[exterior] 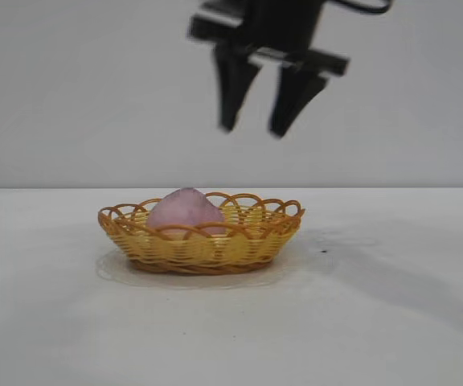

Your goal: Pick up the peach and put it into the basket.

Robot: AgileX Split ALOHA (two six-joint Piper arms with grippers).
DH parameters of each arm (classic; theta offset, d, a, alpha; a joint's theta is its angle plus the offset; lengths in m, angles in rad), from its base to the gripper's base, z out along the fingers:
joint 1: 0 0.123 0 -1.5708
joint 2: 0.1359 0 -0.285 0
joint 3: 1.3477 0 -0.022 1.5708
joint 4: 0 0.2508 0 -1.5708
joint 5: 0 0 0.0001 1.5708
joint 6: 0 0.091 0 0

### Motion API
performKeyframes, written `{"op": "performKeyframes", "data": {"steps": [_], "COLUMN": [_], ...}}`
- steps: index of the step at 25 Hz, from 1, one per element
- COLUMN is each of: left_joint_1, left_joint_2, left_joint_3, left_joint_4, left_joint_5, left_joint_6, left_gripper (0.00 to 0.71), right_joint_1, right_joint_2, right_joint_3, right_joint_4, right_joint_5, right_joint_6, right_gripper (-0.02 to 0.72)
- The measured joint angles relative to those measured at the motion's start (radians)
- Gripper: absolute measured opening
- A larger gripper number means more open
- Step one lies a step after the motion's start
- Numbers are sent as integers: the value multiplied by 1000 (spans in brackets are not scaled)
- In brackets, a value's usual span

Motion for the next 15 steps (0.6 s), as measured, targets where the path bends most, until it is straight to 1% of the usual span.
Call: {"op": "performKeyframes", "data": {"steps": [4,7,11,15], "left_joint_1": [0,0,0,0], "left_joint_2": [0,0,0,0], "left_joint_3": [0,0,0,0], "left_joint_4": [0,0,0,0], "left_joint_5": [0,0,0,0], "left_joint_6": [0,0,0,0], "left_gripper": [430,430,430,430], "right_joint_1": [-210,-321,-409,-451], "right_joint_2": [2,4,4,2], "right_joint_3": [11,21,30,30], "right_joint_4": [-8,-10,-27,-61], "right_joint_5": [74,107,139,160], "right_joint_6": [0,0,0,0], "right_gripper": [415,415,415,415]}}
